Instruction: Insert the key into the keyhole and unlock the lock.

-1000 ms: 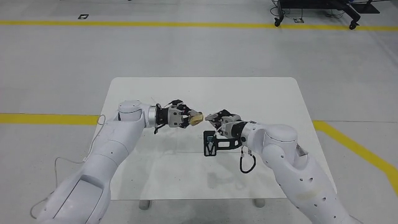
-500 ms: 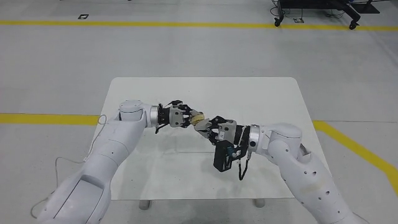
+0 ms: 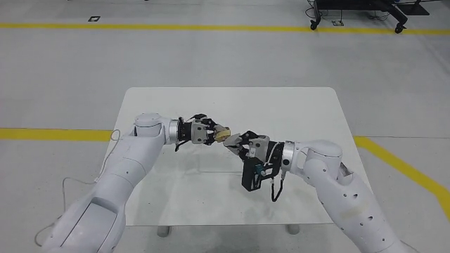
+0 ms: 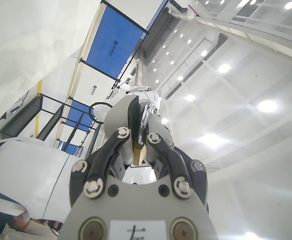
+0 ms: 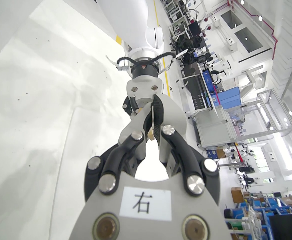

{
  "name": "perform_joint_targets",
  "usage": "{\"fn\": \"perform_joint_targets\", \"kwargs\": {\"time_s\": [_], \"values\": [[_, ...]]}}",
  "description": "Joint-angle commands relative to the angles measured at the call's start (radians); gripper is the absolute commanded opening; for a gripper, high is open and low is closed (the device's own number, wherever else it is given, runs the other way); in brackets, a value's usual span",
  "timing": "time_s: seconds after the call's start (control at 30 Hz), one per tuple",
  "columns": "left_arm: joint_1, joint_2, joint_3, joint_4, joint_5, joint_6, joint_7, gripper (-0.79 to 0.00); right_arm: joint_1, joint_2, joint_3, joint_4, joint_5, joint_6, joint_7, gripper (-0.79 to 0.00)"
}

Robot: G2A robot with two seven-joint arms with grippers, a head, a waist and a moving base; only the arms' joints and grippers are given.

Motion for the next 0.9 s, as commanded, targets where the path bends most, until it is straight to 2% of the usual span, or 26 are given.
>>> {"fn": "perform_joint_targets", "kwargs": {"time_s": [0.0, 0.43, 0.73, 0.87], "values": [[0.0, 0.0, -0.001, 0.002, -0.003, -0.001, -0.002, -0.785, 0.006, 0.003, -0.005, 0.014, -0.001, -0.013, -0.017, -0.785], [0.0, -0.001, 0.018, -0.02, 0.062, -0.011, 0.076, -0.785, 0.069, 0.01, -0.056, 0.003, -0.023, -0.125, 0.117, -0.785], [-0.007, -0.006, 0.04, 0.002, 0.077, 0.111, 0.087, -0.785, 0.073, 0.023, -0.02, -0.046, 0.025, -0.254, 0.237, -0.785], [-0.015, -0.011, 0.056, 0.017, 0.087, 0.156, 0.089, -0.785, 0.089, 0.025, -0.049, -0.037, 0.052, -0.286, 0.285, -0.785]]}}
